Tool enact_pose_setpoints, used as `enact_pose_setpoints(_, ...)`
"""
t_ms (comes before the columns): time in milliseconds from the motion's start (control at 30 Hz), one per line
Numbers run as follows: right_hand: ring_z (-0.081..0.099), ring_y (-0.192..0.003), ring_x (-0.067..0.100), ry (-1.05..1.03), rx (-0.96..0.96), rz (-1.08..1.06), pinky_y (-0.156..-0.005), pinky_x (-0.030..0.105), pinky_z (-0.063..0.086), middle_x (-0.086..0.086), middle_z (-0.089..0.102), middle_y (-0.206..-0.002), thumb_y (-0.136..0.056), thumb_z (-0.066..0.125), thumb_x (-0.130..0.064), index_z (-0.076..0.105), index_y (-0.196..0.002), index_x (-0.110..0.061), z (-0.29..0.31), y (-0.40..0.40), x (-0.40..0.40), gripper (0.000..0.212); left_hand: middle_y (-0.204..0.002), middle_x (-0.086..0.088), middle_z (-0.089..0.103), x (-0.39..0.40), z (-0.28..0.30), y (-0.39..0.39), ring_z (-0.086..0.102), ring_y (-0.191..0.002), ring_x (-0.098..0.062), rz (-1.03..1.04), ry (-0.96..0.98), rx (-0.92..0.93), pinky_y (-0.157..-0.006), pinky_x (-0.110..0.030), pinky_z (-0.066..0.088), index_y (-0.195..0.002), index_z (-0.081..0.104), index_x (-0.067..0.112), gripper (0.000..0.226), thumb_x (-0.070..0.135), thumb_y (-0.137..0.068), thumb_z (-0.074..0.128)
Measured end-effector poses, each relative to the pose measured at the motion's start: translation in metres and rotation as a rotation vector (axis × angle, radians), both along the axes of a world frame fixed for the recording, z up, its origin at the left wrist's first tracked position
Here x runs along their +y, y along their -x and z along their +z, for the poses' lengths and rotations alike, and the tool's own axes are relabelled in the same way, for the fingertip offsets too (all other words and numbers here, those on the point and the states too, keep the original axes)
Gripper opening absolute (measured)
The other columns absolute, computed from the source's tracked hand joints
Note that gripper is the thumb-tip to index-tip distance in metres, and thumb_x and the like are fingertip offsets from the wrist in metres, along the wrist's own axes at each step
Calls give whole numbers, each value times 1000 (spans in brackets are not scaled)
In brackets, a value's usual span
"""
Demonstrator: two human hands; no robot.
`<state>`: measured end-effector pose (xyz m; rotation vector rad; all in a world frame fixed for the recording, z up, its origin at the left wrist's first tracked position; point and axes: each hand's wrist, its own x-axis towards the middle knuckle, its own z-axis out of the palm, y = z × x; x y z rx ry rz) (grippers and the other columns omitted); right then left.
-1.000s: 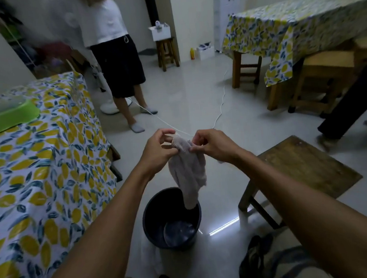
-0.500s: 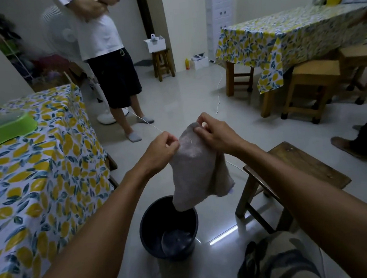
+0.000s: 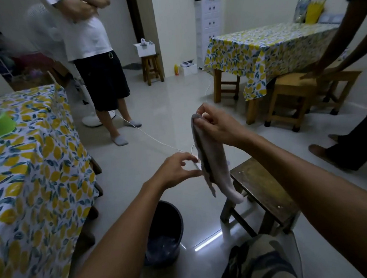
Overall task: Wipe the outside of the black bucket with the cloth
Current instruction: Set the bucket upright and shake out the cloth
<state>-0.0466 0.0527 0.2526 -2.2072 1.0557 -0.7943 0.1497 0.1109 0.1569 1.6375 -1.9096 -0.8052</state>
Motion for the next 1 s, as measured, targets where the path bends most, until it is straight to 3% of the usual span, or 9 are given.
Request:
enact_pose_setpoints(67,68,-94,19,-25,-29,-9,-69,30,56,-5,65,-96,-110,47,-36,52,-118,-22,8,8,0,17,-132,4,61,-1,-11,12,59,-112,-13,5,3,6,-76,-17,45,-114,67,27,37,45,-84,78)
enact_pose_setpoints(167,68,-100,24,-47,-59,-20,-78,43,62,4,67,-104,-110,47,-37,51,-117,-22,18,20,-1,17,-115,7,69,3,-22,23,66,-104,-14,-1,-21,87,-79,-20,50,-114,68,25,33,43,-87,74)
enact_pose_setpoints(267,66,-110,27,-86,-94,-40,-90,56,61,7,66,-115,-109,49,-38,52,-119,-21,20,30,-2,20,-103,11,66,7,-28,31,65,-92,-5,14,-29,118,-69,-14,49,-114,64,24,32,42,-89,69)
enact_pose_setpoints(367,65,-111,30,-93,-110,-58,-93,62,58,11,67,-115,-109,49,-39,52,-119,-19,20,33,1,22,-98,11,67,7,-34,34,67,-89,-8,57,10,90,-63,-8,46,-109,65,20,26,41,-94,66)
enact_pose_setpoints(433,65,-110,30,-85,-98,-70,-94,61,57,9,68,-113,-109,50,-38,53,-119,-20,19,36,3,21,-96,9,70,6,-37,30,68,-86,-4,58,24,57,-64,-10,49,-103,68,20,21,38,-94,67)
enact_pose_setpoints(567,65,-112,25,-67,-80,-117,-93,59,58,3,66,-114,-108,51,-39,54,-117,-24,12,51,2,18,-96,3,75,4,-41,8,70,-84,-4,31,7,-17,-79,-33,60,-100,73,20,9,24,-94,68)
enact_pose_setpoints(667,63,-115,23,-73,-88,-227,-91,50,59,4,65,-122,-109,50,-39,55,-119,-20,3,68,1,22,-91,4,76,0,-44,-12,70,-81,-3,82,-2,-69,-78,-32,60,-95,75,21,13,13,-88,68)
enact_pose_setpoints(800,60,-115,20,-69,-129,-375,-77,29,49,3,63,-124,-109,50,-38,55,-115,-20,-19,104,5,20,-81,9,74,-14,-49,-23,69,-76,-5,95,-12,-153,-76,-36,60,-82,73,24,9,20,-90,68)
enact_pose_setpoints(1000,63,-100,20,-71,-86,-626,-78,37,53,3,65,-110,-109,51,-36,57,-111,-18,-53,173,26,19,-91,8,71,-70,-18,-12,67,-84,-16,97,95,-293,-78,-38,57,-85,69,38,12,35,-94,62)
